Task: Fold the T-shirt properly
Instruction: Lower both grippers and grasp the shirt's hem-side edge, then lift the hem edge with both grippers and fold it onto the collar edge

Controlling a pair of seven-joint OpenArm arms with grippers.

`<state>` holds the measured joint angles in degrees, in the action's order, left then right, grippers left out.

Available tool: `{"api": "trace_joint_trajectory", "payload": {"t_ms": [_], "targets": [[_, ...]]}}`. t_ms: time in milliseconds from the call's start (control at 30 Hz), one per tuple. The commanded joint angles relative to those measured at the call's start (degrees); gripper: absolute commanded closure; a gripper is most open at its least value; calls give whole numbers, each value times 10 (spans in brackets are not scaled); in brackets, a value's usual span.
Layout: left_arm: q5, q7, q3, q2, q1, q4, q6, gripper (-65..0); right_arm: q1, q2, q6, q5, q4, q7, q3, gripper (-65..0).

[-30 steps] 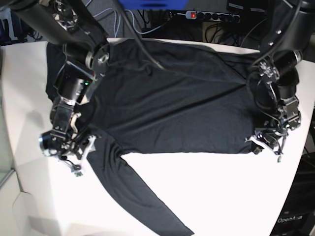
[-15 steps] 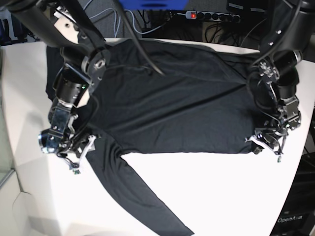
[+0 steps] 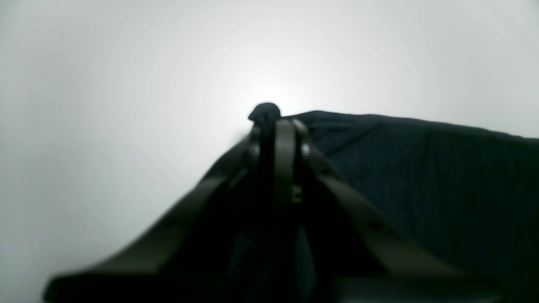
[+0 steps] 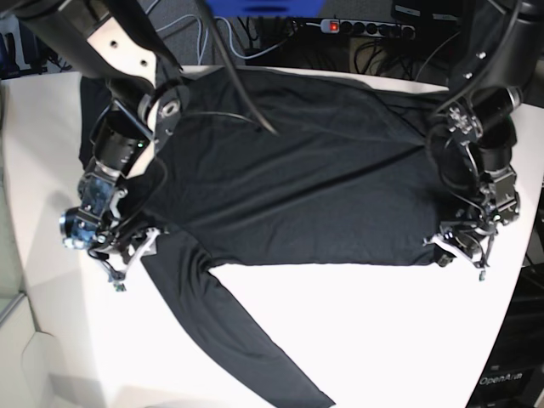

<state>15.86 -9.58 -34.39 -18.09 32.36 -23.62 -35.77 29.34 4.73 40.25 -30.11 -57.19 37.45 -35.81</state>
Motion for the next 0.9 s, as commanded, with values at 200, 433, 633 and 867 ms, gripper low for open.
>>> {"api": "trace_joint_trajectory", "payload": {"t_ms": [200, 433, 633, 867], "targets": [[5, -5, -1, -10, 11, -5, -1, -19, 14, -15, -2, -2, 54, 7, 0, -354], [5, -5, -1, -11, 11, -5, -1, -19, 13, -13, -2, -2, 54, 7, 3, -75], [4, -4, -1, -11, 11, -5, -1, -19, 13, -13, -2, -2, 53, 10, 6, -10], [0, -3, -2, -11, 11, -6, -1, -19, 8, -15, -2, -3, 15, 0, 6, -10]]}}
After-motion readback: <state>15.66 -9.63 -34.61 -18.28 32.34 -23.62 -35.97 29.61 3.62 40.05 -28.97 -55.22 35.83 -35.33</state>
